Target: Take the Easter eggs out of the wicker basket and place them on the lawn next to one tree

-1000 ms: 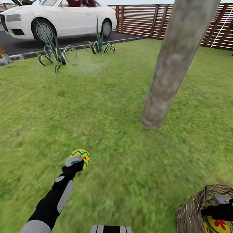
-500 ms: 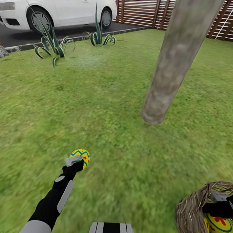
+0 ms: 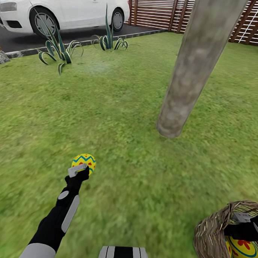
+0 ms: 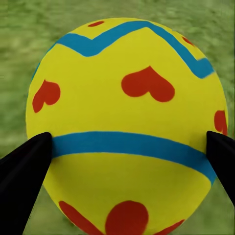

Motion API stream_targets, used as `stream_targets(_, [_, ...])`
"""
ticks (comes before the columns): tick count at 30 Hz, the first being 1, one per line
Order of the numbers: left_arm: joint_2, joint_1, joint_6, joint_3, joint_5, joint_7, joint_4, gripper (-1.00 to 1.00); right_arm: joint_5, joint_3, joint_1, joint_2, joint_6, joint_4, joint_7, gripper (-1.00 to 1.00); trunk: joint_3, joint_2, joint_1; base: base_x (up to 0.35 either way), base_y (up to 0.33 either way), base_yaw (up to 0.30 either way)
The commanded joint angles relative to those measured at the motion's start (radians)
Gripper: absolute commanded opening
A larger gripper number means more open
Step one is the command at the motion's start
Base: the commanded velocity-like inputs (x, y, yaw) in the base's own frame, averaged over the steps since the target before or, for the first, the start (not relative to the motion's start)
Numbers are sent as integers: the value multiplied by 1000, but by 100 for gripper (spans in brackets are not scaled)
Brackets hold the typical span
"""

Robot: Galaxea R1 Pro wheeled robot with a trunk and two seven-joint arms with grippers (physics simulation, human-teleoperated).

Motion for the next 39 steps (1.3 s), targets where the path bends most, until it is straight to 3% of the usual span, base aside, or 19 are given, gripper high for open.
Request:
stream_targets(1, [-2, 0, 5, -1, 6, 31, -5, -100, -7, 5, -1, -2, 5, -1, -2, 100, -1, 0, 0, 0, 0, 0])
stream_targets(3, [-1, 0, 3, -4, 5, 74, -10, -100, -7, 5, -1, -1, 5, -1, -1, 100, -1, 0, 0, 0, 0, 0])
stream_targets(8, [3, 0, -8, -27, -8, 51, -25, -100, -7, 5, -1, -2, 5, -1, -2, 100, -1, 0, 0, 0, 0, 0])
stream_targets(13, [1, 0, -11, -25, -7, 106, -32, -100, -8, 5, -1, -1, 5, -1, -1, 100, -1, 0, 0, 0, 0, 0])
stream_targets(17, [1, 0, 1, -27, -4, 97, -49, -100, -7, 5, -1, -3, 5, -1, -1, 100, -1, 0, 0, 0, 0, 0])
stream_targets(28, [5, 0, -46, -30, 0, 93, -46, -100, -7, 4, -1, -3, 6, -1, -5, 100, -1, 0, 0, 0, 0, 0])
stream_targets(39, [5, 0, -46, -26, 2, 93, -40, -100, -11, 5, -1, 5, 6, -31, -5, 100, -43, -3, 5, 0, 0, 0])
